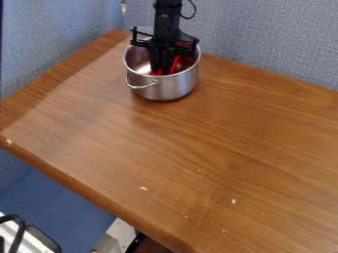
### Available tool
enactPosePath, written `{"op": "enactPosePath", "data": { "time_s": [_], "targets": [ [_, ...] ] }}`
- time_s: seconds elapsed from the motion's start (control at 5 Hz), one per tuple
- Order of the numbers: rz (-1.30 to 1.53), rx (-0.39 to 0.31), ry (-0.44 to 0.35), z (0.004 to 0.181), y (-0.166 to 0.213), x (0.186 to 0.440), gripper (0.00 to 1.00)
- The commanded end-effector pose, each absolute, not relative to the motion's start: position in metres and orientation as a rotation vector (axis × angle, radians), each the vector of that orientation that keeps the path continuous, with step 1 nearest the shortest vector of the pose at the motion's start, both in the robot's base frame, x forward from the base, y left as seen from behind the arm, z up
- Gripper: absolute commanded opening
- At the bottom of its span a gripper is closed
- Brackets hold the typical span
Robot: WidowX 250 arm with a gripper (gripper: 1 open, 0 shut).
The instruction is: Move the red object from the metal pot to the table
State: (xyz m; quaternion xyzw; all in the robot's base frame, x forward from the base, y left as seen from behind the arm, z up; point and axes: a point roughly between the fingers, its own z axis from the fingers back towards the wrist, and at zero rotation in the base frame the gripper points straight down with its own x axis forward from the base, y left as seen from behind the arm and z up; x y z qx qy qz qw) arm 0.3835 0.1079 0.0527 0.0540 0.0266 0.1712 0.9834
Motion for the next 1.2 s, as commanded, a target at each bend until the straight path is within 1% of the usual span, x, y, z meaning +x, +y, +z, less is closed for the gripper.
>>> {"op": "enactPosePath", "data": {
  "time_s": [0.0, 0.4, 0.6, 1.0],
  "targets": [
    [0.357, 0.110, -0.051, 0.098, 0.103, 0.386, 0.00],
    [0.395, 0.089, -0.098, 0.114, 0.115, 0.382, 0.00],
    [0.411, 0.084, -0.126, 0.137, 0.120, 0.378, 0.00],
    [0.403, 0.088, -0.153, 0.150, 0.118, 0.380, 0.00]
  ]
}}
